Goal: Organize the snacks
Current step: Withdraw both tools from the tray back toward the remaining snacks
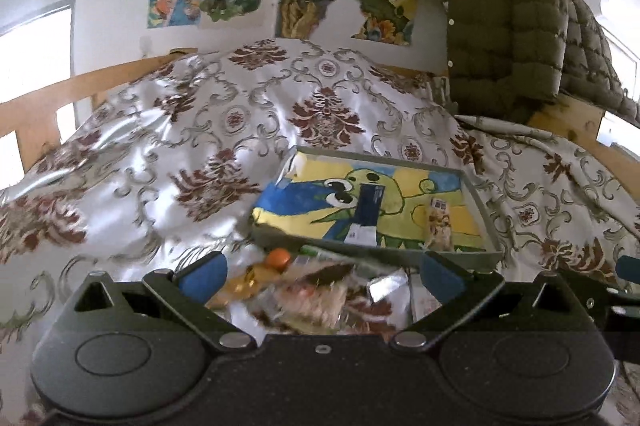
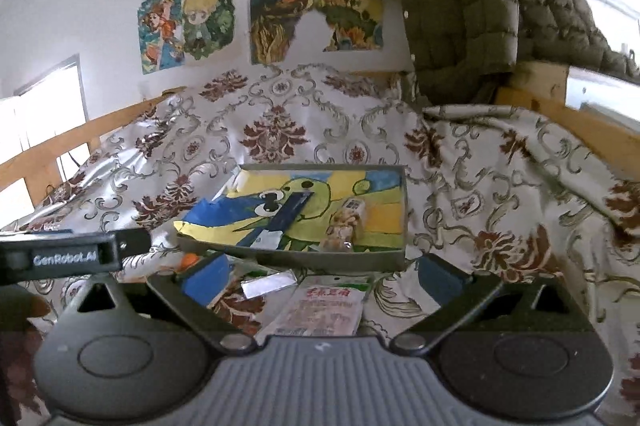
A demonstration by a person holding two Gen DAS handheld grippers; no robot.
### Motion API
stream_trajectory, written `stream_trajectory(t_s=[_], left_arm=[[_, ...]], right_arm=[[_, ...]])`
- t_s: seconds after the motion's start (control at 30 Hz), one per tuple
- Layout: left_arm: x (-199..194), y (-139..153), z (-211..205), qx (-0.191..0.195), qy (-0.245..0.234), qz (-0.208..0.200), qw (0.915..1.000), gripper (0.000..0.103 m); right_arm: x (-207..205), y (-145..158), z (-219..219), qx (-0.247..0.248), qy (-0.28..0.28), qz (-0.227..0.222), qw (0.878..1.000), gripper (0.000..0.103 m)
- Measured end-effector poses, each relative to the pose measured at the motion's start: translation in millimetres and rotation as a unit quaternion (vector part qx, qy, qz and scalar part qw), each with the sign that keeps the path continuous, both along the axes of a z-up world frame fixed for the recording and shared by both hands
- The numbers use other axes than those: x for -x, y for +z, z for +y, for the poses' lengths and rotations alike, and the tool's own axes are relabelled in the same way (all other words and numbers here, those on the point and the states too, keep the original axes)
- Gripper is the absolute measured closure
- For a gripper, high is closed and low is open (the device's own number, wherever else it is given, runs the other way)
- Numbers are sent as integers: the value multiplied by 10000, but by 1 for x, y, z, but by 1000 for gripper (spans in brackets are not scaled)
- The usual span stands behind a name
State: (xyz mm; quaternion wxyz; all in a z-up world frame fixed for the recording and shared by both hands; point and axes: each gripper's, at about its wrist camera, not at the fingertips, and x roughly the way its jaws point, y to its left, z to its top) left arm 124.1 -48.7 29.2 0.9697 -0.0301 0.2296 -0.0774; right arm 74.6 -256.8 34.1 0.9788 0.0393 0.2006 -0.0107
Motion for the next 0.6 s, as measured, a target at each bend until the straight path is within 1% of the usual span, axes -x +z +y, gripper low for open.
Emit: stream_trajectory(t_s=[0.17,0.33,0.5,0.6], left_arm=[[26,-1,16,109,143,-4,9998,1],[54,-3,27,167,266,-63,9995,1],[74,-10,37,210,408,100,9989,1],[86,-14,39,157,404,184,9989,1]], right_arm=[[30,2,14,184,112,-202,9996,0],[54,-3,23,277,27,-83,9996,0],[72,-8,19,131,-177,39,9997,0],[80,-10,12,-97,-204,82,9997,0]])
